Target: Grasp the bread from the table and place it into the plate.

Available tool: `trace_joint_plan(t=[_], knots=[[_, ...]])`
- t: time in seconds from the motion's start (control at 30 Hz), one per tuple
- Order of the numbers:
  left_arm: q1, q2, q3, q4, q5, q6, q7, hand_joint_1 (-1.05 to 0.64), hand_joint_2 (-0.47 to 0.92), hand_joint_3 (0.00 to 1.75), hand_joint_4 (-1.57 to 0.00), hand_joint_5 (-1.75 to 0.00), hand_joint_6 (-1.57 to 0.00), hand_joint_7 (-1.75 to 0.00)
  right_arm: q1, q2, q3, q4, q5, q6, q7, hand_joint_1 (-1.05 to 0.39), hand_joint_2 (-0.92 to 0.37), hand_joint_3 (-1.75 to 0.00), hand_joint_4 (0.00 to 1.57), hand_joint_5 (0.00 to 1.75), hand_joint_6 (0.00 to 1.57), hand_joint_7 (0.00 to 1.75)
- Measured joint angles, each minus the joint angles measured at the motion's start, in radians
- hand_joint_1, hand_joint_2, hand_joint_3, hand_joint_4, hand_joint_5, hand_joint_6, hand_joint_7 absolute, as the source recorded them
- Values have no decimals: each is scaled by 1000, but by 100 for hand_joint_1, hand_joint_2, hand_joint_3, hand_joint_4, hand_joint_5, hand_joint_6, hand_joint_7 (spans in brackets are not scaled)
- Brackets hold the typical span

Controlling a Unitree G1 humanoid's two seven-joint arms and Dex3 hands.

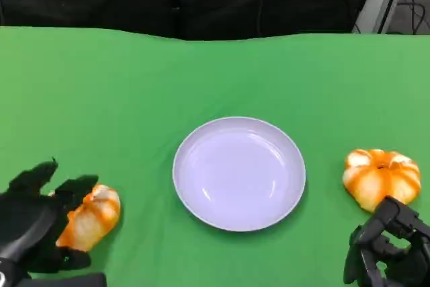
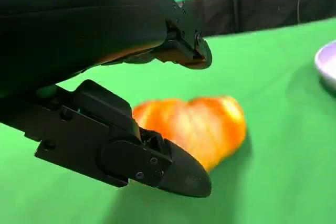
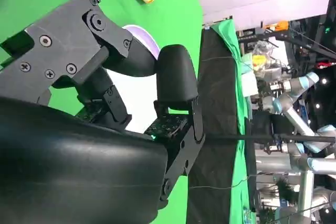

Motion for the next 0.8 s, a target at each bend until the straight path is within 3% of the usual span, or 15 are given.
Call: trace_joint_plan(t=[0.47, 0.73, 0.8], knots=[[-105, 33, -154, 192, -99, 17, 46, -82, 92, 10, -41, -4, -48, -1, 2, 1, 2, 0, 3, -1, -5, -13, -53, -127, 90, 175, 77, 163], [-132, 51, -199, 213, -126, 45, 55, -56, 92, 18, -55, -7, -57, -3, 3, 1, 3, -2, 3, 1, -5, -14, -52, -126, 90, 175, 77, 162], [-132, 52, -202, 213, -139, 49, 55, -38, 92, 25, -67, -7, -67, -5, 3, 1, 3, -2, 3, 1, -5, -14, -53, -126, 90, 175, 78, 162]])
